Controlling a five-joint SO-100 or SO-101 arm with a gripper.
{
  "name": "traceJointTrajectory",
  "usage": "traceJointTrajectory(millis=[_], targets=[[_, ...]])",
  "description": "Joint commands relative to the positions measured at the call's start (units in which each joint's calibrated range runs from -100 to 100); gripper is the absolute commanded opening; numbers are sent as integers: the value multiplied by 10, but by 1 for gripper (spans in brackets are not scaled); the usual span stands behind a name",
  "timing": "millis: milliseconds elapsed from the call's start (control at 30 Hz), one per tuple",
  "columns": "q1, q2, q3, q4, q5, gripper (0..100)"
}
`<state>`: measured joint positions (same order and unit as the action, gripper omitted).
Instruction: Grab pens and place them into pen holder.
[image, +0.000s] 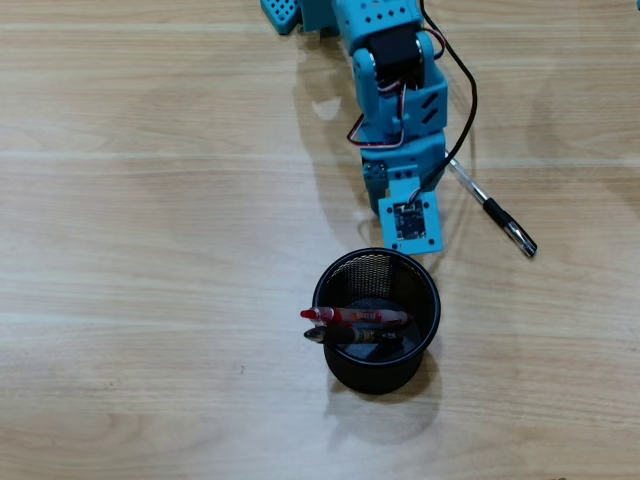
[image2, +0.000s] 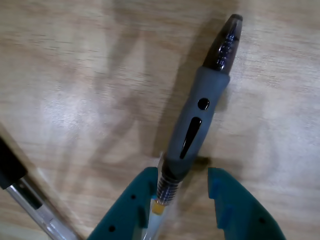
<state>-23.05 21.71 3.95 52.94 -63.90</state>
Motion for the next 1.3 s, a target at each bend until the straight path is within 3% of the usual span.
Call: traceJointTrajectory(millis=[0, 167, 300, 467, 900, 1267], targets=[[-1, 11, -30, -14, -3, 12], [-1, 35, -23, -6, -40, 12], [-5, 40, -22, -6, -40, 12], [0, 44, -22, -6, -40, 2], [15, -31, -35, -2, -36, 2], [25, -260, -159, 253, -36, 2]])
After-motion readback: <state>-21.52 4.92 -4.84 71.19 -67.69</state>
